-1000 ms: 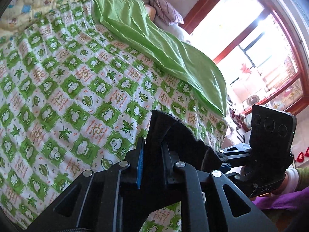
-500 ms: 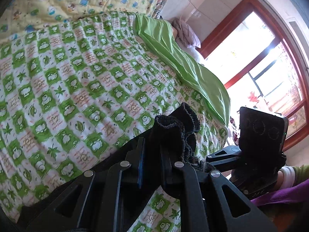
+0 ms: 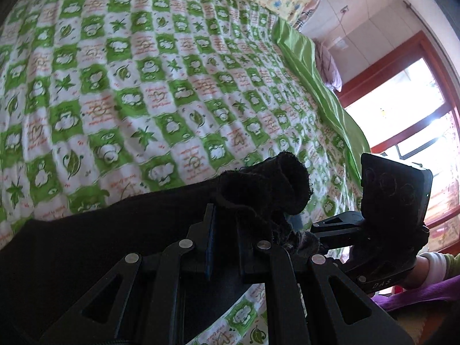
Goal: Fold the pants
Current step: 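Fold the held end with the right gripper over toward the left gripper, then lift the folded navy pants with both grippers off the sheet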
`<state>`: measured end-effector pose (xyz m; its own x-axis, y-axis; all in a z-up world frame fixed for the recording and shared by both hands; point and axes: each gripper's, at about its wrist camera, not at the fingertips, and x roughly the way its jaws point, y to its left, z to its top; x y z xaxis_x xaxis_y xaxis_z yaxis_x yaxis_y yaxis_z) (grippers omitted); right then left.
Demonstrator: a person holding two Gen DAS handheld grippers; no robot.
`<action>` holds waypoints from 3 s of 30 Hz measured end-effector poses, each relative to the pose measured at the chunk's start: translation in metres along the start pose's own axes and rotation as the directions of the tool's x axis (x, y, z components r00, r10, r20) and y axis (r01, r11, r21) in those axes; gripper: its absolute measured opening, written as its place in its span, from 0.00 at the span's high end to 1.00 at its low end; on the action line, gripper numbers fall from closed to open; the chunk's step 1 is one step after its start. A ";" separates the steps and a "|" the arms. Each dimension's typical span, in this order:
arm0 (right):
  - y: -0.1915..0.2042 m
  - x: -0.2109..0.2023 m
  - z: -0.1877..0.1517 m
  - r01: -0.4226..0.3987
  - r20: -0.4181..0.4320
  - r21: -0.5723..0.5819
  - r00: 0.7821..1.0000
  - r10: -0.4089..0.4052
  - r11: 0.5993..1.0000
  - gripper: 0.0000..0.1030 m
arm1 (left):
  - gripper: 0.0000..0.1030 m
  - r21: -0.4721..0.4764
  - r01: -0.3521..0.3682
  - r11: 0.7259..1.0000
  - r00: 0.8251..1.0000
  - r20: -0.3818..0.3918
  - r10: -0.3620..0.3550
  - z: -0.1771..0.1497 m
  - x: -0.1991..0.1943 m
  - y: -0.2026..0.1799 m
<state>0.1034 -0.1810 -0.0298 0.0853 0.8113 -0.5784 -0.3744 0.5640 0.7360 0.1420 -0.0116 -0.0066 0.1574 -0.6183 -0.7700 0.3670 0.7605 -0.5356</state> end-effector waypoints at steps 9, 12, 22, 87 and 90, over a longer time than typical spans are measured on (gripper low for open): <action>-0.007 0.041 0.004 0.044 -0.117 0.016 0.992 -0.041 0.999 0.66 | 0.89 -0.121 -0.059 0.991 0.998 0.000 0.059 -0.029 -0.004 0.030; 0.004 0.046 0.005 0.047 -0.133 -0.029 0.990 -0.050 0.998 0.59 | 0.87 -0.168 -0.062 0.984 0.997 0.023 0.067 -0.036 -0.014 0.038; 0.037 0.048 0.015 0.018 -0.138 -0.133 0.990 -0.037 0.991 0.59 | 0.74 -0.331 -0.069 0.941 0.986 0.122 0.115 -0.074 -0.067 0.064; 0.224 0.335 0.143 -0.285 -0.546 -0.524 0.835 -0.060 0.803 0.45 | 0.51 -0.937 0.146 0.318 0.795 0.303 0.526 -0.292 -0.211 0.195; 0.226 0.352 0.145 -0.322 -0.606 -0.497 0.793 -0.057 0.806 0.45 | 0.51 -0.937 0.154 0.312 0.794 0.306 0.526 -0.291 -0.209 0.201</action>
<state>0.1824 0.2547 -0.0158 -0.4707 0.5181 -0.7141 -0.7882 0.1168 0.6043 -0.0838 0.3287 -0.0543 0.5982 -0.1516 -0.7869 -0.7206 0.3276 -0.6110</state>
